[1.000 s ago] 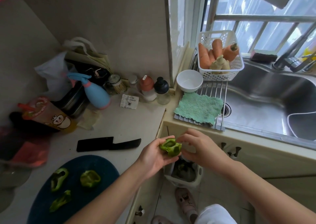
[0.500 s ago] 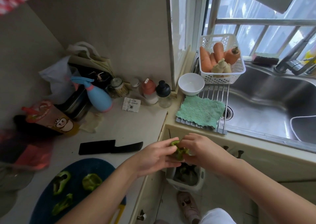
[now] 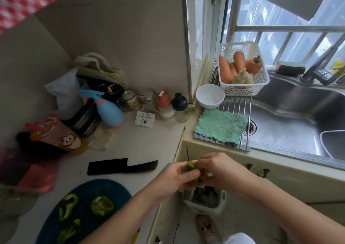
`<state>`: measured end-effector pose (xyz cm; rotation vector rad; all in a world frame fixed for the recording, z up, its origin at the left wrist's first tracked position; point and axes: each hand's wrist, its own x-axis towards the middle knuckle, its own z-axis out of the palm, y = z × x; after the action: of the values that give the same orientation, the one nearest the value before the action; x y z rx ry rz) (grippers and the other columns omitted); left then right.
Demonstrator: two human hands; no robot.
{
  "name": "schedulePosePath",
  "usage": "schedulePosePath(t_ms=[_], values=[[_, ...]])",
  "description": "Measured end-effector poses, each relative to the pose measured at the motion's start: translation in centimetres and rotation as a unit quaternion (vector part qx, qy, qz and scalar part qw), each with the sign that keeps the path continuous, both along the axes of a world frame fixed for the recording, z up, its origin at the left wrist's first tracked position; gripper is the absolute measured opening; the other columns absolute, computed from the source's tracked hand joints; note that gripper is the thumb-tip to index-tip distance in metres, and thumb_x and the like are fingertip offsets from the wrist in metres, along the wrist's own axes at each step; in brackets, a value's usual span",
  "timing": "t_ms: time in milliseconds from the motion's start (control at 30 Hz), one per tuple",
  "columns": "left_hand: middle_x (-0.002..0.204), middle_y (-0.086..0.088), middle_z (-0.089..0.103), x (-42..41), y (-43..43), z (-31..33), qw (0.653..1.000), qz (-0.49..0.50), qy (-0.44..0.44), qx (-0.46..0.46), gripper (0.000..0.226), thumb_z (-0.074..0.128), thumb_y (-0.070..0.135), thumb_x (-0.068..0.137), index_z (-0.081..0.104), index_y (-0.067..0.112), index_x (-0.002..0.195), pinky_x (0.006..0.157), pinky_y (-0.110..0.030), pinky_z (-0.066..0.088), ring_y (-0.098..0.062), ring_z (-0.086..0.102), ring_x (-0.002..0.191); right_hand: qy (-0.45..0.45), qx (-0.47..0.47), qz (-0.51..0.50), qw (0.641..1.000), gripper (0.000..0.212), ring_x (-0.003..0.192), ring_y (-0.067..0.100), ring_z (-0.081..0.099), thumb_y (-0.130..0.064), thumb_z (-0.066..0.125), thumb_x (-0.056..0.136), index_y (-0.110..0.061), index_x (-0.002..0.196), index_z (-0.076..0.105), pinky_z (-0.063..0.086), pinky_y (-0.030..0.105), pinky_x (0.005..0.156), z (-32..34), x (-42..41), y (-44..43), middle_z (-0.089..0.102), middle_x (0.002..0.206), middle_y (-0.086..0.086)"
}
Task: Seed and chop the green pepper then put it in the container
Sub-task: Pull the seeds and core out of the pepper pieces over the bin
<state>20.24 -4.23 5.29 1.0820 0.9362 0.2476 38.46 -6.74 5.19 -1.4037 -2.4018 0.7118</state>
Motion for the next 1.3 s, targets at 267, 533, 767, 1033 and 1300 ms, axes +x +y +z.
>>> schedulePosePath(t_ms=[267,533,767,1033,1300], values=[[0.099,0.002,0.072,-0.3,0.5,0.1,1.000,0.020,0.003,-0.001,0.029,0.066,0.026,0.077,0.064,0.019,0.105,0.076,-0.024,0.053,-0.016,0.068,0.095,0.024,0.028,-0.026,0.999,0.018,0.058,0.009,0.042,-0.022,0.077,0.067,-0.014,0.077,0.064,0.032,0.019,0.054,0.0,-1.0,0.1,0.056,0.068,-0.001],[0.098,0.000,0.073,-0.5,0.8,0.0,1.000,0.029,0.002,0.010,0.030,0.067,0.025,0.075,0.065,0.019,0.104,0.076,-0.025,0.053,-0.017,0.069,0.094,0.041,0.006,-0.079,0.996,0.017,0.062,0.010,0.045,-0.017,0.077,0.067,-0.016,0.082,0.070,0.027,0.009,0.052,0.1,-1.7,0.5,0.051,0.069,-0.007],[0.104,-0.006,0.071,0.0,1.0,0.4,0.999,0.049,-0.013,0.016,0.041,0.067,0.023,0.077,0.061,0.015,0.116,0.076,-0.025,0.054,-0.021,0.069,0.095,0.117,-0.015,-0.188,0.975,0.017,0.060,0.005,0.057,-0.012,0.080,0.067,-0.020,0.080,0.074,0.049,0.019,0.056,0.9,-1.2,0.3,0.061,0.068,-0.012],[0.114,-0.006,0.068,1.3,-0.1,0.3,0.988,0.123,-0.090,-0.023,0.041,0.067,0.019,0.075,0.062,0.028,0.115,0.079,-0.026,0.053,-0.027,0.065,0.106,0.232,-0.036,-0.348,0.908,0.021,0.062,0.005,0.059,0.001,0.072,0.066,-0.018,0.075,0.072,0.048,0.015,0.055,1.2,-1.1,-0.3,0.065,0.063,-0.006],[0.124,-0.015,0.060,1.0,-0.1,-0.5,0.973,0.165,-0.142,-0.076,0.052,0.067,-0.002,0.073,0.064,0.024,0.118,0.081,-0.029,0.057,-0.033,0.061,0.111,0.289,-0.058,-0.411,0.863,0.021,0.069,-0.003,0.065,0.002,0.075,0.073,-0.018,0.080,0.075,0.050,0.007,0.066,0.0,0.8,-0.1,0.071,0.074,-0.012]])
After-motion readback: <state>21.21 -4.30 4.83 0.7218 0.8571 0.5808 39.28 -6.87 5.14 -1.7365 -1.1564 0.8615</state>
